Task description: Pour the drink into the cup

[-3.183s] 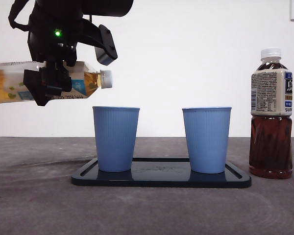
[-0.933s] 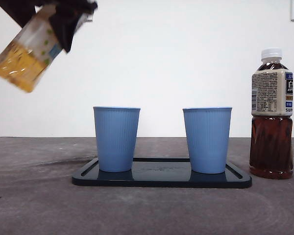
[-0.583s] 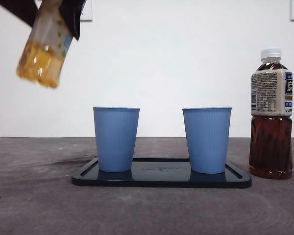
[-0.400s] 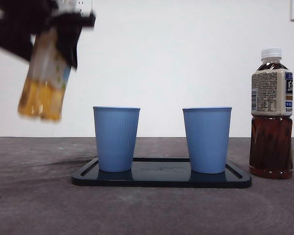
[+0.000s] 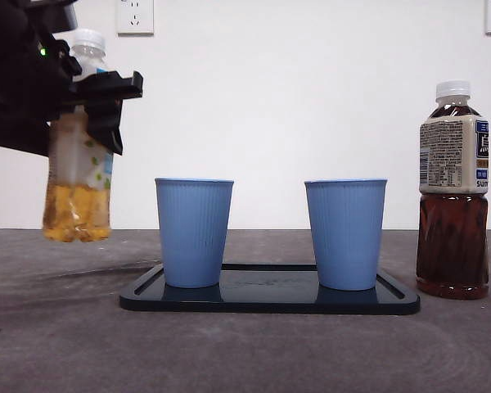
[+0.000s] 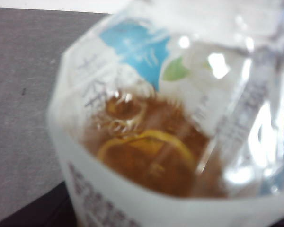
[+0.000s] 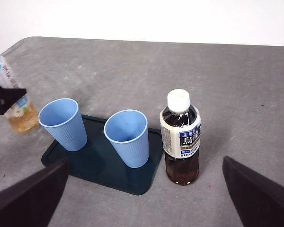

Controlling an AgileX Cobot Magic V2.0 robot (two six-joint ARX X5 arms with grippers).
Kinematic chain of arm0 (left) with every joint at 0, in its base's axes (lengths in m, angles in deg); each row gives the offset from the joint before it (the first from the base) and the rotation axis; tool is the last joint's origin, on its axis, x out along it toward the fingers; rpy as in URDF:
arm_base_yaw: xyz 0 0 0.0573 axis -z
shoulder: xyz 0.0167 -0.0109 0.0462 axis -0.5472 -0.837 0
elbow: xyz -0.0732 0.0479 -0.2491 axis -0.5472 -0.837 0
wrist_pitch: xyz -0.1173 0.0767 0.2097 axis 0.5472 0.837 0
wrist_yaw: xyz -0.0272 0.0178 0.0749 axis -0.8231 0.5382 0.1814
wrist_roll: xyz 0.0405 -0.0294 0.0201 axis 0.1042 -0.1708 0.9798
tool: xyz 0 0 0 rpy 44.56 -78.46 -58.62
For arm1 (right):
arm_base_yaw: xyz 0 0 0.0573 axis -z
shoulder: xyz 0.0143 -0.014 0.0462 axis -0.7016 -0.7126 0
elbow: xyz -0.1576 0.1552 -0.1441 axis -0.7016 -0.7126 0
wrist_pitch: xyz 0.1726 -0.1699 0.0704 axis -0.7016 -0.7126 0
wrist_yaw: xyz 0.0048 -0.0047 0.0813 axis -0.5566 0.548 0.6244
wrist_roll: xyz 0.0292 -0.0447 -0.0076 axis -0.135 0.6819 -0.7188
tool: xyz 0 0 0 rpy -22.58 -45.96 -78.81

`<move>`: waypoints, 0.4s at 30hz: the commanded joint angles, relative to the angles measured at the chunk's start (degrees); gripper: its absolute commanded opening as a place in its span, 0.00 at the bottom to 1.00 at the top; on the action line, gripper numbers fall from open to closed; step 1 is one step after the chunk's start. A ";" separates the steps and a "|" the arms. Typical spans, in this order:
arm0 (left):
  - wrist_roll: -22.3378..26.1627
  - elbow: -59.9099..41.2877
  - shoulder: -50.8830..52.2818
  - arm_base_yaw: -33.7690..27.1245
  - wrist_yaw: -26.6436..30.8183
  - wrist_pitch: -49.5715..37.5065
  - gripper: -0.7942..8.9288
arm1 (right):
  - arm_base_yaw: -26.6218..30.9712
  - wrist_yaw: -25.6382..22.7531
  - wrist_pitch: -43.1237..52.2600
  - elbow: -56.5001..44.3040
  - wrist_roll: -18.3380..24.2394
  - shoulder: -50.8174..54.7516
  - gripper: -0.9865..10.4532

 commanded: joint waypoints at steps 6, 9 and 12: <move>0.11 0.85 -6.84 -0.90 -0.04 -8.26 0.30 | -0.39 0.04 0.63 1.03 0.66 -0.22 0.54; 0.09 0.85 -7.93 -0.90 -0.04 -9.90 0.30 | -0.37 0.02 0.66 1.03 0.66 -0.22 0.54; 0.02 0.85 -8.41 -0.87 -0.04 -9.31 0.30 | -0.37 0.02 0.68 1.03 0.63 -0.22 0.54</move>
